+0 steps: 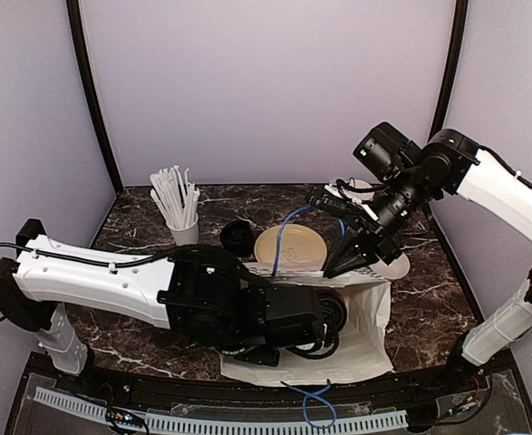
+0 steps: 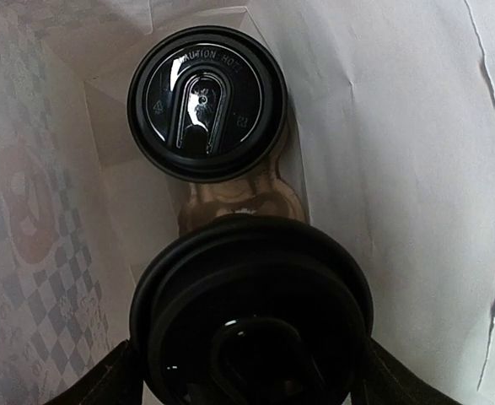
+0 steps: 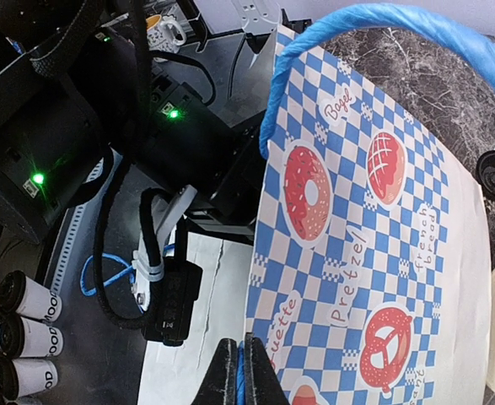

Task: Pack the takeout coffee

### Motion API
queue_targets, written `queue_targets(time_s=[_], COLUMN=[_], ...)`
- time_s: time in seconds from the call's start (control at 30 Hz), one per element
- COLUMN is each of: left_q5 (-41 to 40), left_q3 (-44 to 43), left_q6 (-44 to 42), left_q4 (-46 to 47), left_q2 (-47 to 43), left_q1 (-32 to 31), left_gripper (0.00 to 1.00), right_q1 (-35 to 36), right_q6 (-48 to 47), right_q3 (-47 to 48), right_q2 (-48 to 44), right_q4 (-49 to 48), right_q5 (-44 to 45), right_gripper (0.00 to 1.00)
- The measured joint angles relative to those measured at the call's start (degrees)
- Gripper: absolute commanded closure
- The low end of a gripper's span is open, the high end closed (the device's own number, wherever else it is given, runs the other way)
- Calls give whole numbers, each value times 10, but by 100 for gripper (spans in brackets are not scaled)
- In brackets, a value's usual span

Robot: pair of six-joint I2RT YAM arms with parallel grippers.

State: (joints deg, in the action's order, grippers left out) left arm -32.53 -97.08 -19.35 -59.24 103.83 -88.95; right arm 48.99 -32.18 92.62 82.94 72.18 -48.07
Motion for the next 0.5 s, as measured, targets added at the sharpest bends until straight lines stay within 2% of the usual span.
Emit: queue_targets(time_s=[0.5], left_q5=[1], left_q3=[57], left_q6=[-13], left_q4=[44], left_q2=[1], left_q1=[18], left_gripper=[56], right_q1=[10], right_q6=[0], right_q3=[0], right_q2=[6], right_q4=[0], right_q5=[-2], right_gripper=[100])
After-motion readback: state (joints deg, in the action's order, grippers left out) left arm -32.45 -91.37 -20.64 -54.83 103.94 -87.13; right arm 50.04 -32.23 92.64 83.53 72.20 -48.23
